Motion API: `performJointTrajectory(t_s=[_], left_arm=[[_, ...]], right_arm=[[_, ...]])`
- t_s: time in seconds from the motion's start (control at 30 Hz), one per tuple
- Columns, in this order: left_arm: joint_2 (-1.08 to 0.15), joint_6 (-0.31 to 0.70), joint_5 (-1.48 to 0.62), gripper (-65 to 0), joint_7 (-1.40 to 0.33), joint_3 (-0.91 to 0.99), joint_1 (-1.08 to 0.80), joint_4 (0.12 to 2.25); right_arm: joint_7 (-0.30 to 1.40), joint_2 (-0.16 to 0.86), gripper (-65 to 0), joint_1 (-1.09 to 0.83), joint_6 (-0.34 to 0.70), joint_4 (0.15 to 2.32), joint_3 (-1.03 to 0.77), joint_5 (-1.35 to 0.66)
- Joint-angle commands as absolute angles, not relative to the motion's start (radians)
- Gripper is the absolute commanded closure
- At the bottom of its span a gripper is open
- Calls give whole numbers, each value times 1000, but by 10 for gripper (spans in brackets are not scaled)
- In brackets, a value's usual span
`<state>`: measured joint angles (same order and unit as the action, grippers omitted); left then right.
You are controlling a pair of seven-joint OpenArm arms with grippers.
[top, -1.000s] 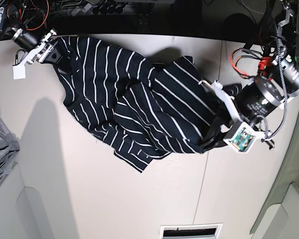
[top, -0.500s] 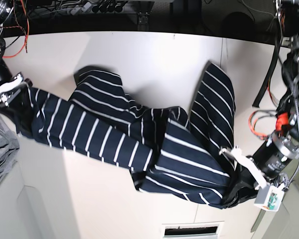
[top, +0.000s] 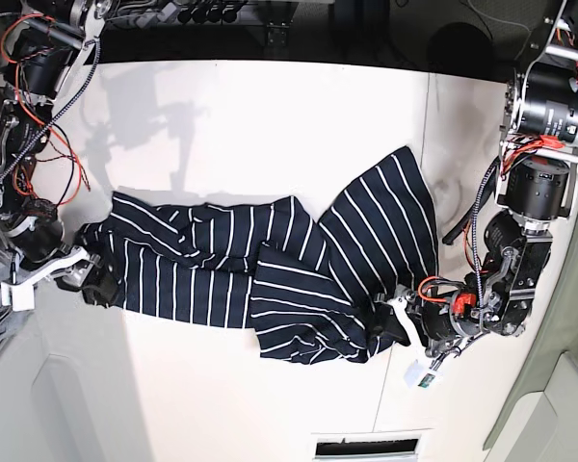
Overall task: Layout the t-shirt on the table in an organized manner, then fold the t-shirt properly
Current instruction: 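Lower the shirt and stretch it between the grippers along the table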
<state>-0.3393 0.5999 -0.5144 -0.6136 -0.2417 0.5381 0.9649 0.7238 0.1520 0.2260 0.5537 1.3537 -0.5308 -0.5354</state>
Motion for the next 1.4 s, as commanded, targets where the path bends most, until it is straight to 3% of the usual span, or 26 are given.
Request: performJointTrajectory(t_s=[0.0,0.17,0.3,0.5,0.77,0.83,0.87,0.97,1.0,1.03,1.17,1.37], left_arm=[[-354,643,-572,-335,-605,-235,578,1001],[-417,671,-730,-335,-751,-235,483,1125],[-493,668,-727,-335,-714,-235,346,1165],[-512,459,-636,-335,-631,-218,266,1165],[-506,456,-532,-335,-592,-216,210,1164],[-490,456,-527,-319,-565,-216,210,1164],[-477,456,-519,-275,-561,-216,210,1164],[-441,457,-462,-23,-566,-216,194,1164],[-434,457,-450,0,-566,-216,187,1164],[-434,463,-450,0,-566,-216,182,1164],[-500,542,-551,0,-559,-212,167,1229],[-610,607,-640,0,-579,-82,20,1608]], right_arm=[[702,169,-449,248,561,1372,-550,-558],[705,169,-449,149,564,1378,-622,-565],[684,154,-449,28,564,1377,-619,-564],[564,160,-449,-2,561,1322,-606,-562],[511,137,-448,113,537,1128,-458,-481],[511,132,-411,157,538,1076,-421,-468],[508,132,-366,170,538,1064,-404,-467],[485,132,-142,174,538,1066,-381,-463],[484,132,-47,175,538,1070,-381,-463],[486,132,0,174,539,1079,-381,-464],[575,133,0,170,576,1150,-382,-489],[752,165,0,39,583,1421,-414,-676]])
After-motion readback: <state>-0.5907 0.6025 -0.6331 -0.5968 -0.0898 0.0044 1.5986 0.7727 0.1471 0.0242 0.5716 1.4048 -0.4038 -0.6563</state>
